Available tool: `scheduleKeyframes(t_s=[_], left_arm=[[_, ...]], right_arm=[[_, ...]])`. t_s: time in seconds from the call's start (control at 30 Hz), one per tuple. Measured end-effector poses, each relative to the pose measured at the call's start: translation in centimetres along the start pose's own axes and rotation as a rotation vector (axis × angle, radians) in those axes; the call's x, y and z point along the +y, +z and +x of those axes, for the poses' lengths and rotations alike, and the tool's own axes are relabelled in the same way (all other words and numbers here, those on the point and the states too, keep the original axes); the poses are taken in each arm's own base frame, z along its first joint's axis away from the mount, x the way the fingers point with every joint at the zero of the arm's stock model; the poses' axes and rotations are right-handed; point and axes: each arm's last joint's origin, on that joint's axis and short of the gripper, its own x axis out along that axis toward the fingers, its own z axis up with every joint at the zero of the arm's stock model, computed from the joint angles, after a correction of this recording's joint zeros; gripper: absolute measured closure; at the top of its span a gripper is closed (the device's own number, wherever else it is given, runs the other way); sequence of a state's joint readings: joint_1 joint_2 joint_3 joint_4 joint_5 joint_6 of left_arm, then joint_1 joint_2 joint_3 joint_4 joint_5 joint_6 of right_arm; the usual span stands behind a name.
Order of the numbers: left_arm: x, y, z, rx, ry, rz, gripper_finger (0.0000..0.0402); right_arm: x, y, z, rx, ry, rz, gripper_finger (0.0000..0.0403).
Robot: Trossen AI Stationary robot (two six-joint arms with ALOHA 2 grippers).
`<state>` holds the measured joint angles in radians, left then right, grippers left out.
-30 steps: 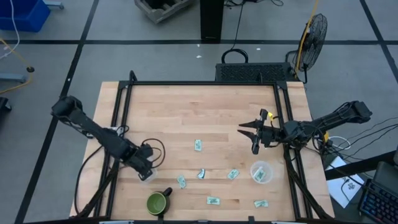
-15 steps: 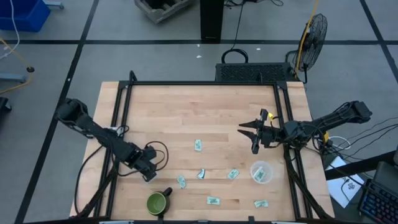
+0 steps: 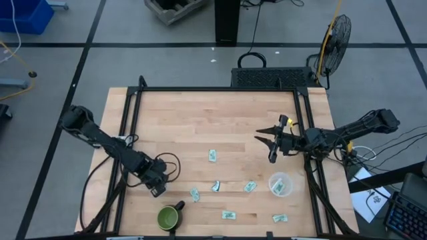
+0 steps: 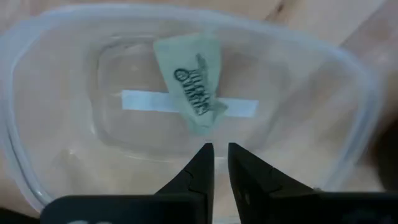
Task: Pick and place items into bin
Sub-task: Put the green stevia packet into the left transparent bin
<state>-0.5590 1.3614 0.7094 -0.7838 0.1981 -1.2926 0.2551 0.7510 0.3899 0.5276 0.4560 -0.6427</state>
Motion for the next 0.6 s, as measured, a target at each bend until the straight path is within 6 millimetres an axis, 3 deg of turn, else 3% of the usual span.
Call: scheduleKeyframes(t_s=[0.23, 0.43, 0.6], left_arm=[[0.7, 0.5, -3.1, -0.211, -0.126, 0.025, 0.0364], [1.9, 0.0, -6.4, -0.35, -0.27, 0.089, 0.0377], [2.4, 0.3, -9.0, -0.774, -0.255, 0.255, 0.0394]], right_arm=[[-0.1, -0.3, 1.3, -0.05, 0.126, 0.061, 0.0307], [0.0, -0.9, 2.4, 0.002, 0.135, 0.086, 0.0307], [0.3, -2.0, 3.7, 0.07, 0.161, 0.135, 0.0307]])
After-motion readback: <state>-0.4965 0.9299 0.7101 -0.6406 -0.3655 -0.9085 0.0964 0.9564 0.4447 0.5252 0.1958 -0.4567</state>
